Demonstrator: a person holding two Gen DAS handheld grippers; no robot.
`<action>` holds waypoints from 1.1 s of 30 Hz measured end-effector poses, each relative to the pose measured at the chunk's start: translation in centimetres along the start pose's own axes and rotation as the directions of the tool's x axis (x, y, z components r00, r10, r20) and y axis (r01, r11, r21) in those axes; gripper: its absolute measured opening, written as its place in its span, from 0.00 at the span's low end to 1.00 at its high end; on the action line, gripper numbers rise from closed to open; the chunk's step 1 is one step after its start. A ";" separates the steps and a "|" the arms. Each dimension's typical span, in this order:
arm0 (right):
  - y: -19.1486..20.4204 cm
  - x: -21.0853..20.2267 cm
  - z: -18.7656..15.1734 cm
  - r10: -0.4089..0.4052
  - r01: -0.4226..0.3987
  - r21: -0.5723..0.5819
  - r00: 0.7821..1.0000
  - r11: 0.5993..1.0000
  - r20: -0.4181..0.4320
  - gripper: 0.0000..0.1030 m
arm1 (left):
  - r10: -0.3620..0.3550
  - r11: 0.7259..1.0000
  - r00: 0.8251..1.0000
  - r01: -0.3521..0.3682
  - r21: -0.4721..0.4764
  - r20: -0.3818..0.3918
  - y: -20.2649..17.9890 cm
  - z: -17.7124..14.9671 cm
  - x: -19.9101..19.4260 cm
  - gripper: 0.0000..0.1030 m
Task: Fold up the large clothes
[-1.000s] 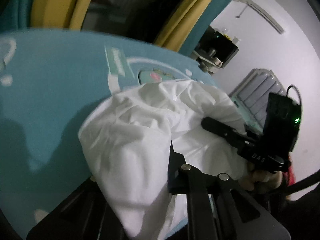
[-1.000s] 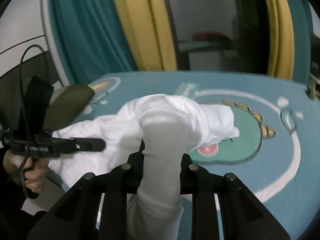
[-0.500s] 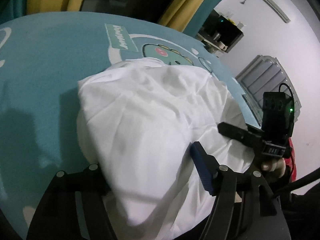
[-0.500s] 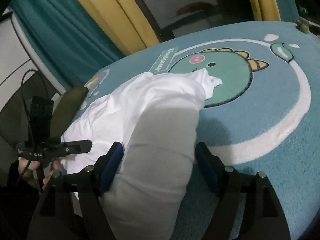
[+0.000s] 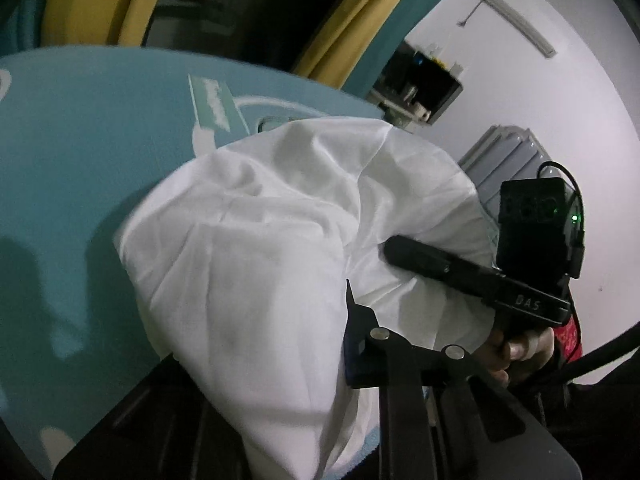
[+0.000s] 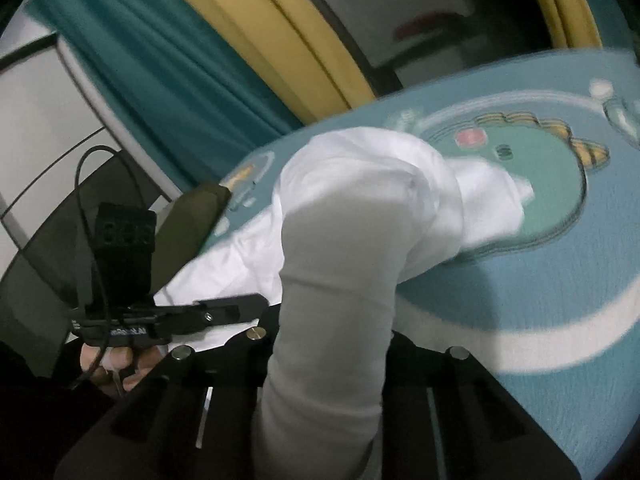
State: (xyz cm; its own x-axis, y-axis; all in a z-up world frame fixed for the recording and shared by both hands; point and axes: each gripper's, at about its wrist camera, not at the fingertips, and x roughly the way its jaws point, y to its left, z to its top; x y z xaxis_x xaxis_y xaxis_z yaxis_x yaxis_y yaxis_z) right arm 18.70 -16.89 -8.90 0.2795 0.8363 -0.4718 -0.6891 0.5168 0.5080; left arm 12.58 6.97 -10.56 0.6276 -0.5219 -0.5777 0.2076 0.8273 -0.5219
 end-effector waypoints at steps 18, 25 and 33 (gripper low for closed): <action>10.9 7.2 8.3 0.106 -0.078 -0.244 0.989 0.967 0.103 0.18 | 0.152 0.982 0.957 -0.175 0.073 0.248 5.1 5.4 -13.2 0.17; 12.4 14.7 9.5 0.167 -0.151 -0.170 0.982 0.974 0.083 0.18 | 0.245 0.962 0.940 -0.266 0.058 0.238 11.3 7.4 -16.3 0.19; 7.1 24.2 6.1 0.071 -0.055 0.105 0.985 0.993 -0.158 0.27 | 0.240 0.964 0.971 -0.239 -0.119 -0.001 20.8 6.2 -11.6 0.24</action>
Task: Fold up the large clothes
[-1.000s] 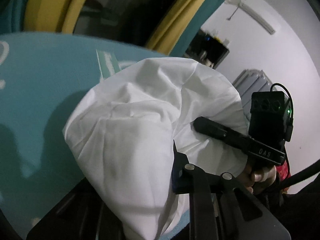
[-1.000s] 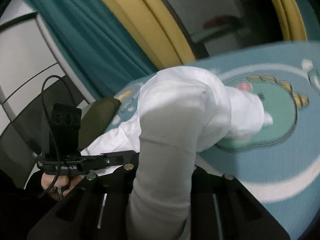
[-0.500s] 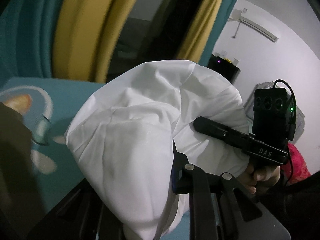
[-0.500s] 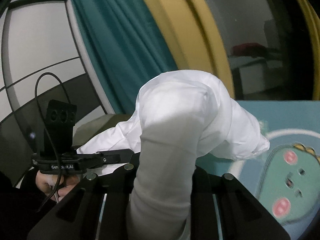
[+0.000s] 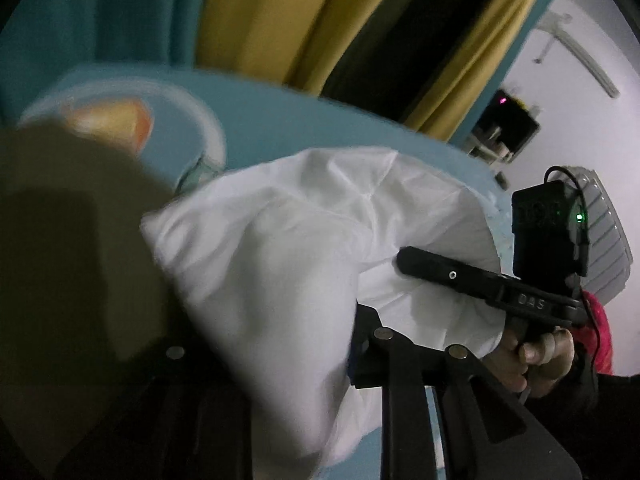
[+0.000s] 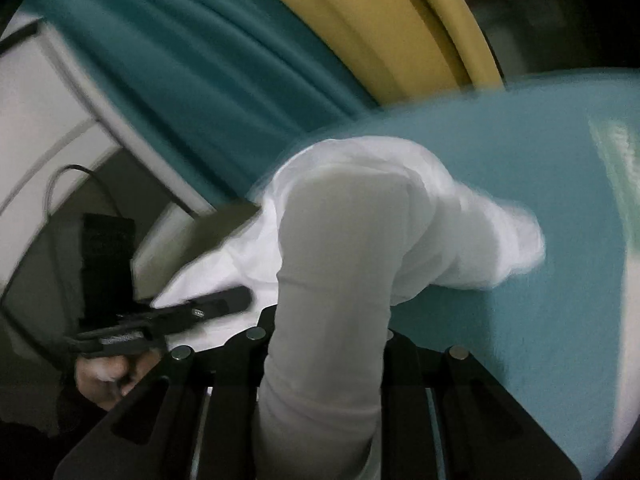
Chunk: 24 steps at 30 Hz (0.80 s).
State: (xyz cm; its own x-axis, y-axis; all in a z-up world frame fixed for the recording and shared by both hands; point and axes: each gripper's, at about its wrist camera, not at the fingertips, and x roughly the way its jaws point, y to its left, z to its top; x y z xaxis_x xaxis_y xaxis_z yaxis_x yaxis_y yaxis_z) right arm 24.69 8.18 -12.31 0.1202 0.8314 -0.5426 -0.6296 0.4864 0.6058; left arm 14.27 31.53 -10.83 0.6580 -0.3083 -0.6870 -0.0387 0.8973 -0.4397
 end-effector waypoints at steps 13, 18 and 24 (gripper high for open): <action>-1.3 -2.4 -1.1 -0.089 0.091 0.040 0.995 0.995 -0.036 0.58 | 0.121 0.992 0.989 -0.124 0.029 0.090 -1.4 -0.2 -4.4 0.27; -0.8 -4.6 -1.3 -0.198 0.197 -0.041 0.980 0.980 -0.014 0.72 | 0.198 0.980 0.979 -0.196 -0.029 0.056 1.4 -1.1 -4.7 0.30; -0.9 -4.6 -3.2 -0.305 0.300 -0.152 0.952 0.942 -0.009 0.80 | 0.260 0.965 0.964 -0.262 0.025 0.049 0.6 -2.3 -4.0 0.30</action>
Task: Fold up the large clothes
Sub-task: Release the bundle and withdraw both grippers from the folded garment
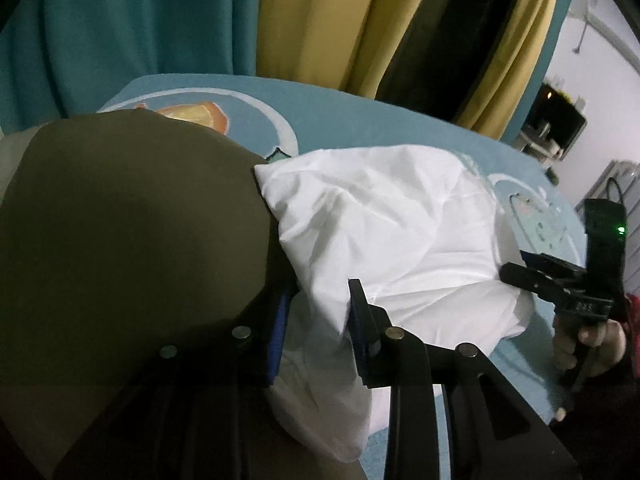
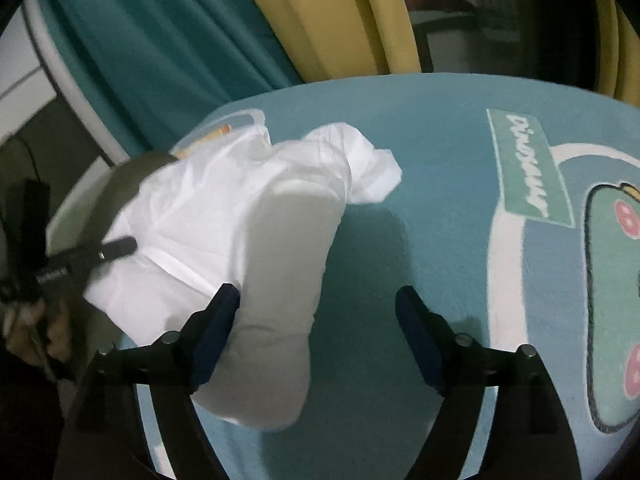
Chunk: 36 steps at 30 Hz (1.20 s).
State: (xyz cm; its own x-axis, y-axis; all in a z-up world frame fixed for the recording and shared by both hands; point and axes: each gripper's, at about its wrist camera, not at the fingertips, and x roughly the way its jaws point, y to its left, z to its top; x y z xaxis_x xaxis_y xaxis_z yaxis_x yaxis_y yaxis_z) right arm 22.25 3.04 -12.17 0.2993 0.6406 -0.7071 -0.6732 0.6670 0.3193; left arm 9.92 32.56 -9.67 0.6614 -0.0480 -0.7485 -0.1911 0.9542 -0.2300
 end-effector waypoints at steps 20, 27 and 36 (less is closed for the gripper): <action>-2.5 -4.7 -2.9 -0.034 0.034 0.036 0.999 0.999 0.012 0.82 | 0.226 0.974 0.969 -0.228 0.007 0.098 -5.7 -3.6 -4.9 0.32; -4.5 -6.5 -4.3 -0.060 0.059 0.072 0.998 0.996 0.016 0.82 | 0.245 0.969 0.961 -0.244 -0.022 0.131 -7.9 -5.2 -5.6 0.32; -6.3 -8.8 -6.5 -0.097 0.095 0.092 0.995 0.991 0.023 0.82 | 0.175 0.984 0.976 -0.169 -0.061 0.126 -11.0 -7.2 -5.6 0.32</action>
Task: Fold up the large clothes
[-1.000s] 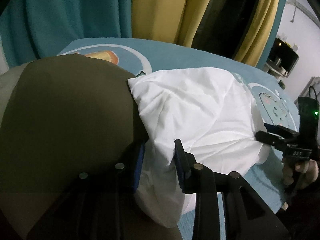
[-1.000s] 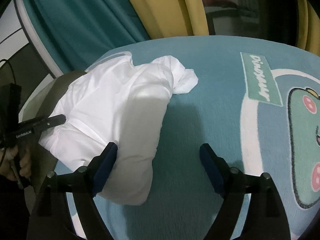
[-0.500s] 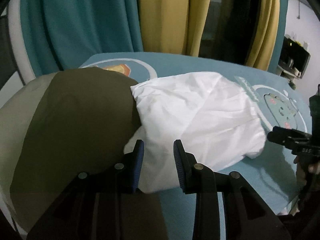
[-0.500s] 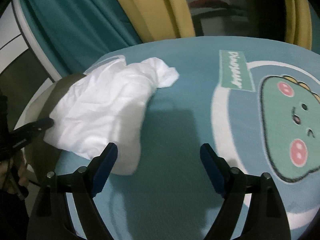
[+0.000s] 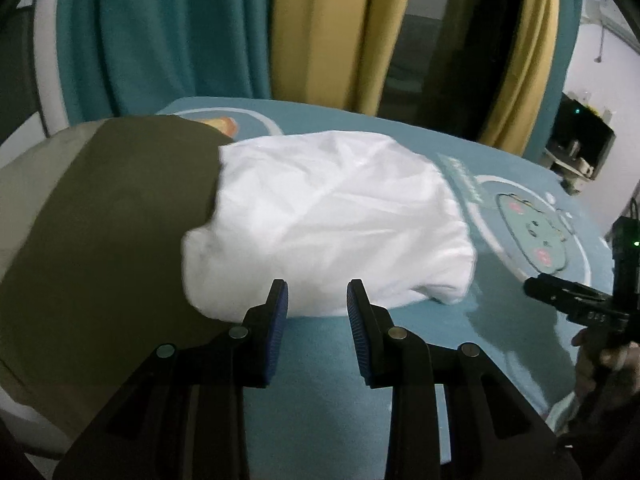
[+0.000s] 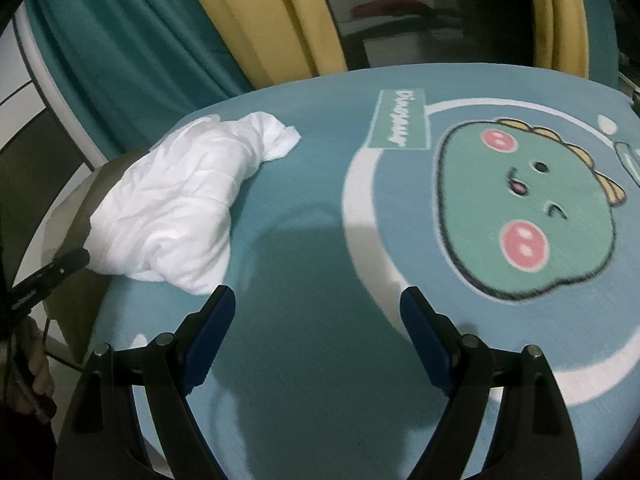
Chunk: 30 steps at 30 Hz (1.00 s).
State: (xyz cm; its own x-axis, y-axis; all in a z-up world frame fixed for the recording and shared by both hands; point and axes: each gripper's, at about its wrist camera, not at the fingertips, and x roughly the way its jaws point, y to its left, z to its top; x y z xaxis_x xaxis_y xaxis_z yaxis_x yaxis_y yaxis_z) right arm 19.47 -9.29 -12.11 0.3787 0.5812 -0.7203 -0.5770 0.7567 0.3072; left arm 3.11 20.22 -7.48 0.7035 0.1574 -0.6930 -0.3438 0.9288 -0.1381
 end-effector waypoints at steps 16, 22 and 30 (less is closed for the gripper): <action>-5.3 -5.4 -2.6 -0.109 0.105 0.070 0.992 0.992 0.057 0.82 | -0.181 0.982 0.983 0.182 0.056 -0.024 -8.6 -2.0 0.2 0.32; -6.6 -8.0 -2.9 -0.156 0.150 0.064 0.983 0.987 0.102 0.82 | -0.200 0.974 0.980 0.196 0.112 0.020 -10.8 -1.8 -1.0 0.32; -7.5 -12.7 -2.7 -0.241 0.229 0.081 0.951 0.970 0.195 0.89 | -0.211 0.967 0.966 0.184 0.177 0.151 -12.8 0.0 -3.8 0.64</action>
State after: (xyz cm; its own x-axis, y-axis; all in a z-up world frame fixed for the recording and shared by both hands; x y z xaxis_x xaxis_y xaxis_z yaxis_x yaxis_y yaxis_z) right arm 17.08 -23.16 -6.98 0.6406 0.4283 -0.6374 -0.4139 0.8917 0.1833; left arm 4.82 7.71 -3.11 0.8460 0.0063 -0.5332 -0.0930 0.9863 -0.1360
